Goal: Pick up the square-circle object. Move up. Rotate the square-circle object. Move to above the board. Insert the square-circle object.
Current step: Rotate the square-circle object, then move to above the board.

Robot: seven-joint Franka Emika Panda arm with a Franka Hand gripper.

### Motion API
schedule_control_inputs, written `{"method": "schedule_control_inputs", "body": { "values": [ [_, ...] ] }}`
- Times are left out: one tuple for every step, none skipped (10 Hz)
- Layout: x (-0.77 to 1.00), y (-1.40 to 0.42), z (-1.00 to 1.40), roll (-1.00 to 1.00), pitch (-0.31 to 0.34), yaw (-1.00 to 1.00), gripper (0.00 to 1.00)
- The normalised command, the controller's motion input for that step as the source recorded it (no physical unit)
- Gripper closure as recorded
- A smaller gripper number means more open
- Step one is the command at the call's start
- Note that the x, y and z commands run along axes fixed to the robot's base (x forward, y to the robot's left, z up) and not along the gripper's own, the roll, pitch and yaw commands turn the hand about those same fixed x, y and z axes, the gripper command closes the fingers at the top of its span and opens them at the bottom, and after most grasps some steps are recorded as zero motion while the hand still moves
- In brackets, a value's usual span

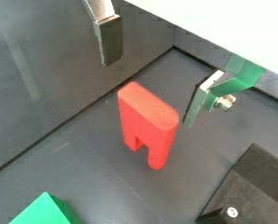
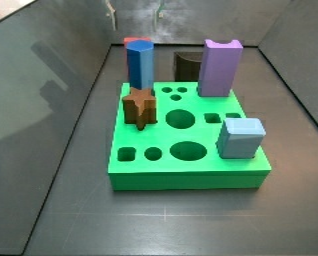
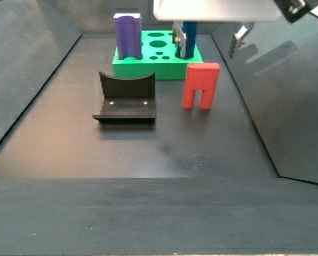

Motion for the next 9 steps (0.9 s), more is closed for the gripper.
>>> {"method": "schedule_control_inputs", "body": {
  "values": [
    [0.03, 0.01, -1.00, 0.10, 0.005, 0.05, 0.00],
    [0.04, 0.01, -0.95, 0.11, -0.010, 0.04, 0.00],
    [0.04, 0.01, -0.82, 0.12, -0.011, 0.04, 0.00],
    [0.04, 0.01, -0.69, 0.13, -0.011, 0.03, 0.00],
    [0.04, 0.01, -0.55, 0.14, -0.006, 0.03, 0.00],
    [0.04, 0.01, -0.37, 0.15, -0.005, 0.02, 0.00],
    [0.04, 0.01, -0.24, 0.15, -0.003, 0.01, 0.00],
    [0.00, 0.00, 0.00, 0.16, 0.000, 0.01, 1.00],
    [-0.07, 0.08, 1.00, 0.29, 0.016, 0.06, 1.00]
  ]
}}
